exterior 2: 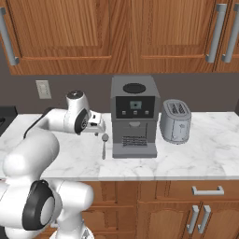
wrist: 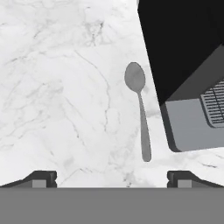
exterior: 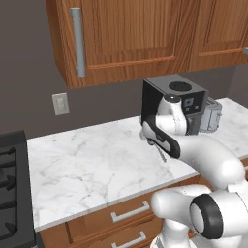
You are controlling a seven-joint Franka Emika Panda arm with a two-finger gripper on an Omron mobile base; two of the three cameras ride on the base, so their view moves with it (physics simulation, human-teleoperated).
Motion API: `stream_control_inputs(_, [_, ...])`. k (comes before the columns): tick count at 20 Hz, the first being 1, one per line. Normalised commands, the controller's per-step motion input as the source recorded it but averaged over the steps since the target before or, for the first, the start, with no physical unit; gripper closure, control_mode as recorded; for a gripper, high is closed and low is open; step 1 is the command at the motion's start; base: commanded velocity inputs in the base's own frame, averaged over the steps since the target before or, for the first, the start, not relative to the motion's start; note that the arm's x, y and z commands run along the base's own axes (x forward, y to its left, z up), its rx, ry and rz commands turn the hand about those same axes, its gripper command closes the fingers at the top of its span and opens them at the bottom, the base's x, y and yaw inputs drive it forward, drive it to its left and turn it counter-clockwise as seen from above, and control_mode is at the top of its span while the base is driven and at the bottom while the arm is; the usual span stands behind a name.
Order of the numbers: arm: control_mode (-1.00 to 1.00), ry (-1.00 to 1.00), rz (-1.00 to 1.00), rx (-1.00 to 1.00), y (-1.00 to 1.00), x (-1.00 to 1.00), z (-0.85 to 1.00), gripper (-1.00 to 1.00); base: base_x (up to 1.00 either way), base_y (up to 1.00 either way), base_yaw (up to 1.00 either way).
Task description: Take the fork and place it on the left side of the plate. Then take the spoon and place it on the right side of the plate. Make sure they're directly next to the plate.
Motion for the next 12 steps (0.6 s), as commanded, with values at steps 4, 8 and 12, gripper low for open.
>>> stream_control_inputs(4, [-1.00,-0.05,-0.09,0.00,0.00,0.06,-0.01,-1.00,0.00,0.00,0.00])
stream_control_inputs(8, [-1.00,-0.05,-0.10,0.01,0.00,0.00,-0.07,-1.00,0.00,0.00,0.00])
stream_control_inputs(12, [-1.00,-0.06,-0.10,0.02,0.00,0.00,-0.16,-1.00,0.00,0.00,0.00])
